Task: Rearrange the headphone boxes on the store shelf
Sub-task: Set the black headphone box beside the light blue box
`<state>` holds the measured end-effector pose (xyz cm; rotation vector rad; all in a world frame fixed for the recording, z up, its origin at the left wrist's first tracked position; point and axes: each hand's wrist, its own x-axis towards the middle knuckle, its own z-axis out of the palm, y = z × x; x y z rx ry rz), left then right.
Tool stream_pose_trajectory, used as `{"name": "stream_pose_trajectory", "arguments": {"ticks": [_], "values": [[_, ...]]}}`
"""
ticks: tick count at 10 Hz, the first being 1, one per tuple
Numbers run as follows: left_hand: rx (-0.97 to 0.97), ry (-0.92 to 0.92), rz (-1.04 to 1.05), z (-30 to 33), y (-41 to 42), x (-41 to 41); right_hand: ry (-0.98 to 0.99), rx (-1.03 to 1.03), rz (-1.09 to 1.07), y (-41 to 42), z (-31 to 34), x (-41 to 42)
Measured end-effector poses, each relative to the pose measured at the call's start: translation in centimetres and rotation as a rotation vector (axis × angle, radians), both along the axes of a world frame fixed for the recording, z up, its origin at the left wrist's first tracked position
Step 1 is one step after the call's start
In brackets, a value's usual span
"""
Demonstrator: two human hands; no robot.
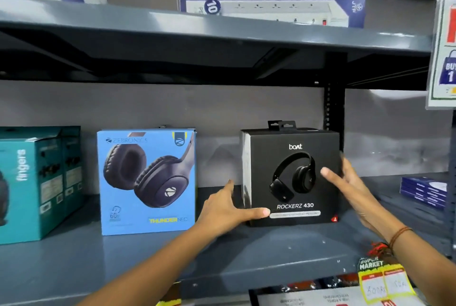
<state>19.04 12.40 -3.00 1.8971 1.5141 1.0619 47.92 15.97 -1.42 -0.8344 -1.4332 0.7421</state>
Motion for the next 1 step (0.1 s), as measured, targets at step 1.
{"name": "stream_pose_trajectory", "arguments": {"ticks": [1], "values": [[0.120,0.023,0.037,0.03,-2.37,-2.05,0.094,0.150,-0.197,-2.12,0.45,-2.64]]}}
